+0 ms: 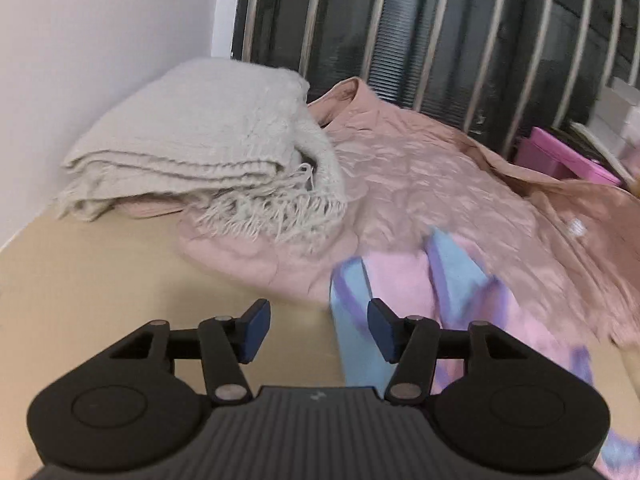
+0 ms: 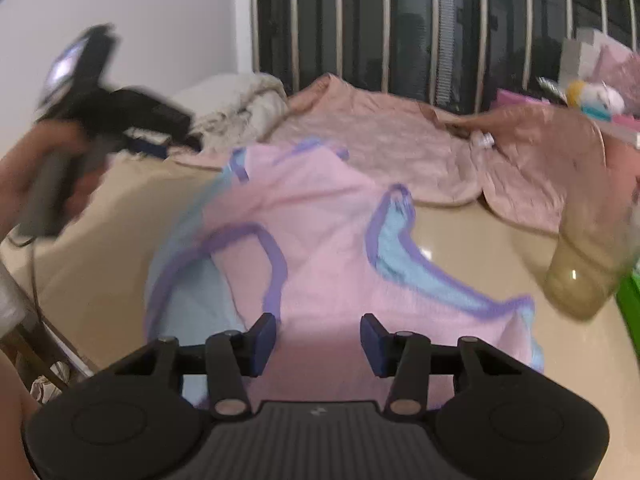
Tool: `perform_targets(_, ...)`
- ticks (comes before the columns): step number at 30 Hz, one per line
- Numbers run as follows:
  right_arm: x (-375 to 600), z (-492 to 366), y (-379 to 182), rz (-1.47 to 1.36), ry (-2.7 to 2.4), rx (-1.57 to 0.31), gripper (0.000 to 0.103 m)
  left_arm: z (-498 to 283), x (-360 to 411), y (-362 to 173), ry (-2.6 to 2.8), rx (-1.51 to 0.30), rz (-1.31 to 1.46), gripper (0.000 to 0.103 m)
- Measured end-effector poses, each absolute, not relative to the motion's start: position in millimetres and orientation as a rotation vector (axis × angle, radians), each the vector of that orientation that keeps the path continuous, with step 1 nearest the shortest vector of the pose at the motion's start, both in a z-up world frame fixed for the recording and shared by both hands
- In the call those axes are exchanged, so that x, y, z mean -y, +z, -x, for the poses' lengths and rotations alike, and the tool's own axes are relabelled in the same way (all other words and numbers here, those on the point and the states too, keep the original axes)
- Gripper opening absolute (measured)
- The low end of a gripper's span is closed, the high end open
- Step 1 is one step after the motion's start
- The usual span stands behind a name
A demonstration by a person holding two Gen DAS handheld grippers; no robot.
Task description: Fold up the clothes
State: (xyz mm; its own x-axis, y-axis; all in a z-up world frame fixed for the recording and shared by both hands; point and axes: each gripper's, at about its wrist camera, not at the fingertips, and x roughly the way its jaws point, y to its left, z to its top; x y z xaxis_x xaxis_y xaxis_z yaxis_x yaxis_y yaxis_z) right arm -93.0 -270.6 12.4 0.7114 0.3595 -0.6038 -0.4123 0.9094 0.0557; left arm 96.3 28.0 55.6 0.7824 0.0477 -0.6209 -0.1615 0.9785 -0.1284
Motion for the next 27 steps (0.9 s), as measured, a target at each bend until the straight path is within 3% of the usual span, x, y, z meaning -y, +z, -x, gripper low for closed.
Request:
perform_targets(3, 277.2, 97.3, 12.2, 0.085, 0.433, -0.647, 0.045, -131.5, -28.2, 42.8, 0.12, -0.735, 0.211, 0.057)
perform_targets(4, 278.3, 97.6, 12.6, 0.094, 0.435, -0.647, 0.045, -138.2, -27.5, 37.8, 0.123, -0.755, 0.221, 0.049)
perform_targets(5, 279.0, 97.2, 12.8, 0.103, 0.435, -0.647, 0.045, -143.5, -26.8, 32.7, 0.131, -0.776, 0.229, 0.016)
perform_targets(6, 279.4, 97.1, 12.7, 0.108, 0.438, -0.646, 0.045, -144.1, -26.7, 28.3, 0.15, -0.786, 0.227, 0.001)
perform_targets(11, 281.6, 92.7, 12.4, 0.123, 0.448, -0.646, 0.045, -103.9, -49.2, 29.0, 0.188, -0.727, 0.268, 0.001)
perform_targets(18, 290.0, 65.6, 14.7, 0.139, 0.419, -0.663, 0.045, 34.3, -112.6, 43.9, 0.271, -0.634, 0.322, 0.001)
perform_targets(21, 288.9, 44.2, 16.6, 0.166, 0.385, -0.673, 0.045, 101.4, -116.1, 43.8, 0.296, -0.631, 0.309, 0.002)
perform_targets(27, 256.1, 19.0, 49.2, 0.213, 0.385, -0.65, 0.046, 153.3, -105.5, 31.7, 0.321, -0.576, 0.308, 0.006)
